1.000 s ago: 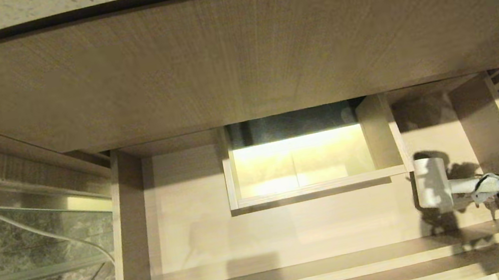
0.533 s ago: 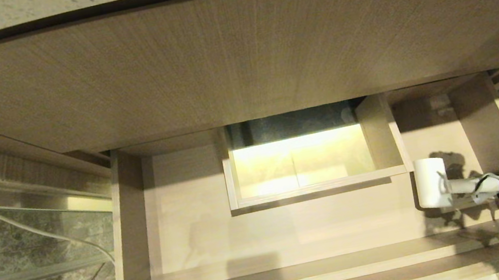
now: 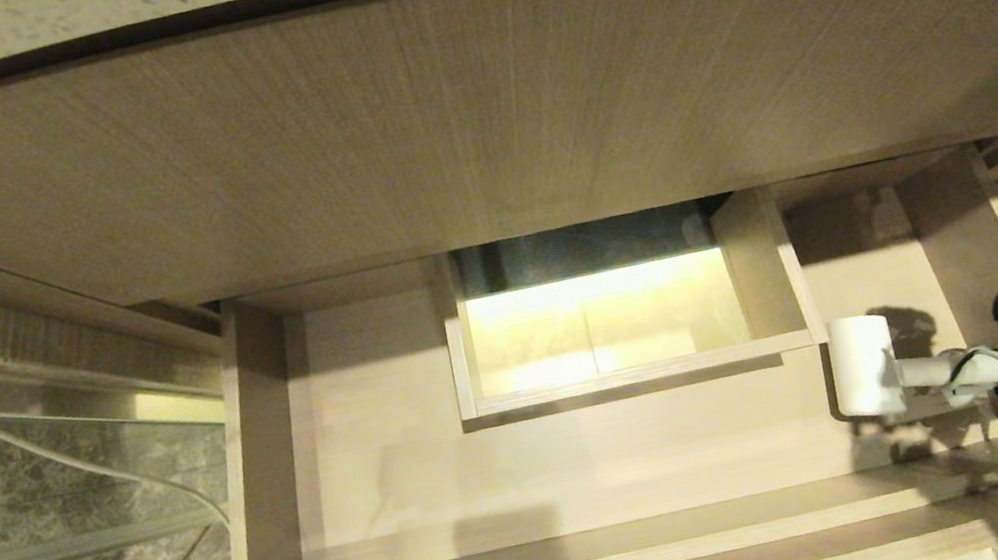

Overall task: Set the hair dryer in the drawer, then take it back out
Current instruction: Put it into the drawer

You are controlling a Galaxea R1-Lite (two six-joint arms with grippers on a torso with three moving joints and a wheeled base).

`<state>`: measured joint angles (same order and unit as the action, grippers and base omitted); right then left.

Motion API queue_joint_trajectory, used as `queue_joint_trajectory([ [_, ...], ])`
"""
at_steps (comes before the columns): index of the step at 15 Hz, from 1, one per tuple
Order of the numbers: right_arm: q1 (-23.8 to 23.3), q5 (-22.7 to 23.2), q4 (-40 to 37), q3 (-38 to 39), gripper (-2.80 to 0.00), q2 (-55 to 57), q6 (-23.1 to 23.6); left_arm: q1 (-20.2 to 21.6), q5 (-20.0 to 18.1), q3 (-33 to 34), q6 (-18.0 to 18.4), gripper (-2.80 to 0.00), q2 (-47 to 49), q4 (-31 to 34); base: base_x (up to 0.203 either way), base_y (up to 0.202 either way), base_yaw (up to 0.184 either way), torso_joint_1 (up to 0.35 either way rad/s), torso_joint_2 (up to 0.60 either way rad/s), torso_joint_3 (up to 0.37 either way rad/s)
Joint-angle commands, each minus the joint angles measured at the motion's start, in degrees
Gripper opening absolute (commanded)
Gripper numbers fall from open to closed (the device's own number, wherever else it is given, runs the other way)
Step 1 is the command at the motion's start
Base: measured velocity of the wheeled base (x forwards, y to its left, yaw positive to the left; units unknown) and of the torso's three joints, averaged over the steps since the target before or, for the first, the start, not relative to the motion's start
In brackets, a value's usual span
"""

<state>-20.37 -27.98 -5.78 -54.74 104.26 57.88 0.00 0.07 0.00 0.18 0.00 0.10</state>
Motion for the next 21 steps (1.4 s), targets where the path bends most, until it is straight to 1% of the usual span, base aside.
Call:
queue_joint_trajectory([
  [1,0.0,-0.3,-0.1,0.6,0.0,1.8,-0.1,0.0,0.0,0.0,0.0,-2.8,0.0,0.0,0.0,0.0,0.0,0.0,0.0,0.0],
  [4,0.2,-0.2,-0.3,0.9,0.0,3.3,-2.7,0.0,0.0,0.0,0.0,-2.8,0.0,0.0,0.0,0.0,0.0,0.0,0.0,0.0],
  [8,0.2,-0.3,-3.4,0.8,0.0,5.6,-3.0,0.0,0.0,0.0,0.0,-2.8,0.0,0.0,0.0,0.0,0.0,0.0,0.0,0.0],
  [11,0.2,-0.3,-3.4,0.0,0.0,7.7,-4.9,0.0,0.0,0.0,0.0,-2.8,0.0,0.0,0.0,0.0,0.0,0.0,0.0,0.0],
  [13,0.2,-0.3,-3.5,-1.8,0.0,9.1,-6.7,0.0,0.0,0.0,0.0,-2.8,0.0,0.0,0.0,0.0,0.0,0.0,0.0,0.0],
  [15,0.2,-0.4,-3.6,-3.7,0.0,10.4,-7.1,0.0,0.0,0.0,0.0,-2.8,0.0,0.0,0.0,0.0,0.0,0.0,0.0,0.0],
  [21,1.1,-0.2,-3.6,-5.5,0.0,12.1,-9.3,0.0,0.0,0.0,0.0,-2.8,0.0,0.0,0.0,0.0,0.0,0.0,0.0,0.0],
])
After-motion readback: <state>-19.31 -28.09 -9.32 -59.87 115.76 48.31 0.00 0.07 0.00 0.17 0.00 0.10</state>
